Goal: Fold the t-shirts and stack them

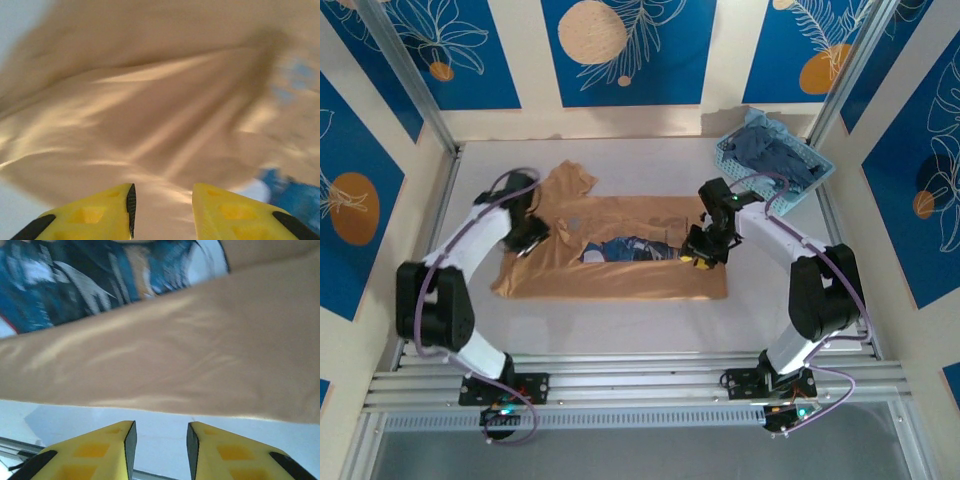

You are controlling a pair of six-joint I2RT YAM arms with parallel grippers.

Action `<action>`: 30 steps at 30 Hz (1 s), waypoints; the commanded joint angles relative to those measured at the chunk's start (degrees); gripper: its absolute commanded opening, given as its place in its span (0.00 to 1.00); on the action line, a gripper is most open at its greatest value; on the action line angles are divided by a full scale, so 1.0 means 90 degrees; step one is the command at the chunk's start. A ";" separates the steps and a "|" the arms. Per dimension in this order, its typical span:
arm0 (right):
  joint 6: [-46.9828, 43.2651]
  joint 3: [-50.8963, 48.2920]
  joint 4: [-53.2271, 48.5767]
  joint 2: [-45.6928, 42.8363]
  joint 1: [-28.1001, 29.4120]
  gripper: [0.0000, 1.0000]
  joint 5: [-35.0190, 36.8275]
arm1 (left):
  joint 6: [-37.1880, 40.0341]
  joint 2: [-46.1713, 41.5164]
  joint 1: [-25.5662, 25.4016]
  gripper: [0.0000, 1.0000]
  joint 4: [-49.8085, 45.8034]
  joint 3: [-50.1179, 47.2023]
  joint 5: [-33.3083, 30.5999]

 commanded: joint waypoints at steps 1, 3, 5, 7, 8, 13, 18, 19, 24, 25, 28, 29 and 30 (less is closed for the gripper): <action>-0.0100 0.0211 0.0084 0.0044 0.0026 0.35 -0.0179 | 0.1077 0.0970 -0.0850 0.35 0.0122 0.0959 0.0416; -0.0102 0.0266 0.0096 0.0039 0.0036 0.35 -0.0220 | 0.1473 0.1568 -0.1142 0.34 0.0111 0.1516 0.0467; -0.0110 0.0269 0.0082 -0.0008 0.0036 0.35 -0.0241 | 0.1787 0.2043 -0.1265 0.32 -0.0036 0.1896 0.0385; -0.0121 0.0242 0.0062 -0.0072 0.0034 0.35 -0.0272 | 0.2055 0.2393 -0.1302 0.32 -0.0317 0.2181 0.0164; -0.0112 0.0216 0.0067 -0.0110 0.0022 0.35 -0.0270 | 0.2162 0.2481 -0.1303 0.32 -0.0376 0.2211 0.0063; -0.0044 0.0017 0.0115 -0.0258 0.0009 0.35 -0.0321 | 0.2570 0.2511 -0.1325 0.35 -0.0373 0.2127 -0.0247; 0.0015 0.0005 0.0149 -0.0259 0.0011 0.35 -0.0436 | 0.2758 0.2565 -0.1322 0.37 -0.0183 0.1903 -0.0305; 0.0016 0.0031 0.0150 -0.0259 0.0011 0.35 -0.0456 | 0.2763 0.2613 -0.1325 0.37 -0.0176 0.1890 -0.0303; 0.0026 0.0156 0.0097 -0.0259 -0.0001 0.35 -0.0498 | 0.2792 0.2742 -0.1313 0.37 -0.0102 0.1825 -0.0434; 0.0035 0.0155 0.0091 -0.0259 -0.0001 0.35 -0.0498 | 0.2792 0.2737 -0.1313 0.37 -0.0072 0.1814 -0.0425; 0.0052 0.0137 0.0086 -0.0270 -0.0001 0.35 -0.0517 | 0.2793 0.2785 -0.1314 0.35 -0.0053 0.1804 -0.0376; 0.0054 0.0130 0.0086 -0.0269 -0.0001 0.35 -0.0517 | 0.2793 0.2788 -0.1312 0.34 -0.0034 0.1777 -0.0371; 0.0064 0.0119 0.0096 -0.0282 -0.0001 0.35 -0.0517 | 0.2783 0.2789 -0.1312 0.33 -0.0020 0.1745 -0.0380</action>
